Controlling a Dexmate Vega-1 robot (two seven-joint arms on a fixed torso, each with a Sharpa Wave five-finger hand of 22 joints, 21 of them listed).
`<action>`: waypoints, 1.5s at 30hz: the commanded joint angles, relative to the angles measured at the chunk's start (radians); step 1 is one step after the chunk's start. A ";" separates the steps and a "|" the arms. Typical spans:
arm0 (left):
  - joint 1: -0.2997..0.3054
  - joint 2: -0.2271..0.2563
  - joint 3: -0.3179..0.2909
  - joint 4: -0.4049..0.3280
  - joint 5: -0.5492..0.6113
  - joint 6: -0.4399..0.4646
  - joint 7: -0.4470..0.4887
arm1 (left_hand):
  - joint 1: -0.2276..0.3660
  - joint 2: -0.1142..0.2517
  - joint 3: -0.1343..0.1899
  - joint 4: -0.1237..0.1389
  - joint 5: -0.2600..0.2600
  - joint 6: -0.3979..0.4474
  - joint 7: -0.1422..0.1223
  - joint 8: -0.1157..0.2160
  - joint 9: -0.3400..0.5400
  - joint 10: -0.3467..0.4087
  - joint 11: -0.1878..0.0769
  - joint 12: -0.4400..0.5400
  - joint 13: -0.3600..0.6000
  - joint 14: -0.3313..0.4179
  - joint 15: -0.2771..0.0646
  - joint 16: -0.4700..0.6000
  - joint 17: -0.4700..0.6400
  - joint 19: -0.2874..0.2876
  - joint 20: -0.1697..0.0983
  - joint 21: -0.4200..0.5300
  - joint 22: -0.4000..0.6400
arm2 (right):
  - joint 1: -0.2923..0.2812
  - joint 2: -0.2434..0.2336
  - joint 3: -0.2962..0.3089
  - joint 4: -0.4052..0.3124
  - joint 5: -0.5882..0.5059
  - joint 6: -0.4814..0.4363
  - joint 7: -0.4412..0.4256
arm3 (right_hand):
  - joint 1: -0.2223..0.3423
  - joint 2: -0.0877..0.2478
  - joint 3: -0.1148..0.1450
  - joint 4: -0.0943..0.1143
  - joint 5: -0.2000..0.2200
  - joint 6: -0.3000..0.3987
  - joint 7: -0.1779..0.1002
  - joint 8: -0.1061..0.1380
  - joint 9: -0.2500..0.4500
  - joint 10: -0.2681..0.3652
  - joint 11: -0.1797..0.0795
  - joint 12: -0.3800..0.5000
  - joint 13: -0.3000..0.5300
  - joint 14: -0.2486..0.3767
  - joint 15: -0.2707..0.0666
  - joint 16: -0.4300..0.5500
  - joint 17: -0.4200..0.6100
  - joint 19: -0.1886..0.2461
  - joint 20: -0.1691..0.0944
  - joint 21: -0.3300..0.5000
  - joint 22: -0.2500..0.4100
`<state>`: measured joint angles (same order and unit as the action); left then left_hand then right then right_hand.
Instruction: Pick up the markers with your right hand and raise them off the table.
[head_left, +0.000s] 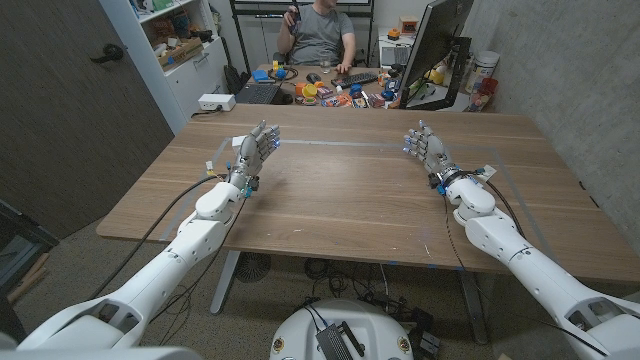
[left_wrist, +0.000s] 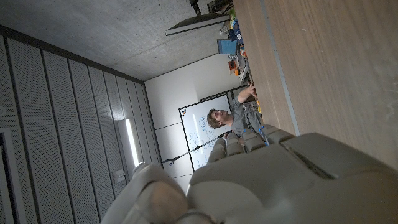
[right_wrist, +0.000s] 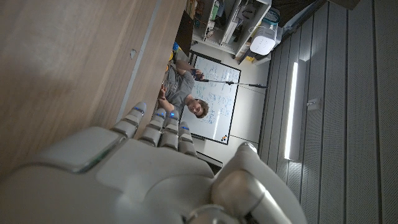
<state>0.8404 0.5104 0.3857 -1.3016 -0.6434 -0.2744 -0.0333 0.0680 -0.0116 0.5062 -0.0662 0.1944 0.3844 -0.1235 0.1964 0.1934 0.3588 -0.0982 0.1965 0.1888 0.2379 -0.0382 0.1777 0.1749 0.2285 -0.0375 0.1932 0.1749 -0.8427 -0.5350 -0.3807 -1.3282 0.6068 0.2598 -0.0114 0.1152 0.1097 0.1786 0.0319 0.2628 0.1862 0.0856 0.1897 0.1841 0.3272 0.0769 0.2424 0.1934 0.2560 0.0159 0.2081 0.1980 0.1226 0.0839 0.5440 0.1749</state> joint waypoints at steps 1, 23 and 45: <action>-0.004 -0.007 0.015 0.013 0.003 0.015 -0.010 | 0.010 0.002 0.006 -0.001 0.002 0.006 0.001 0.004 0.002 0.008 0.001 0.006 0.005 0.008 -0.063 0.006 0.005 0.006 -0.033 0.003 0.004 | -0.004 -0.033 -0.007 -0.034 -0.050 -0.016 -0.032 | 0.007 0.046 0.008 -0.003 0.004 0.006 0.000 0.007 0.004 0.007 0.003 0.003 0.003 0.008 0.000 0.005 0.003 0.006 0.001 0.004 0.005; -0.001 0.037 -0.007 -0.080 -0.047 0.067 -0.058 | 0.007 0.003 0.007 -0.003 0.000 0.005 0.006 0.004 0.002 0.011 0.001 0.008 0.005 0.004 -0.061 0.007 0.006 0.004 -0.031 0.004 0.005 | -0.040 -0.268 0.040 -0.176 -0.414 -0.058 -0.239 | 0.162 0.046 0.082 -0.089 -0.003 0.025 -0.086 0.016 0.006 0.038 -0.125 0.013 0.005 -0.026 -0.054 -0.009 -0.007 0.051 0.107 -0.036 0.007; -0.016 0.035 -0.009 -0.072 -0.089 0.085 -0.109 | 0.003 0.007 0.008 -0.004 -0.004 0.014 0.021 0.008 0.002 0.015 0.016 0.010 0.005 0.005 -0.057 0.010 0.006 0.010 -0.056 0.007 0.005 | -0.260 -0.556 0.160 -0.426 -0.756 -0.504 -0.469 | 0.424 -0.059 0.080 -0.208 0.072 0.144 -0.017 0.038 0.006 0.125 -0.046 0.029 0.001 0.088 -0.099 0.000 -0.019 0.230 -0.130 -0.067 -0.004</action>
<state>0.8379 0.5505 0.3713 -1.3876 -0.7302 -0.1843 -0.1232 0.0680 -0.0116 0.5061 -0.0661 0.1944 0.3950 -0.1125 0.1992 0.1931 0.3674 -0.0894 0.2003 0.1935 0.2378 -0.0382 0.1814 0.1793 0.2286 -0.0376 0.1931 0.1746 -1.0122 -0.9604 -0.2566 -1.6467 0.0522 0.0427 -0.3593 0.5150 0.0563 0.2627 -0.1715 0.3255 0.3161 0.0658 0.2222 0.1887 0.4393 0.0365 0.2671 0.1930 0.3313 -0.0414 0.2002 0.1774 0.3394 -0.0331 0.4819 0.1720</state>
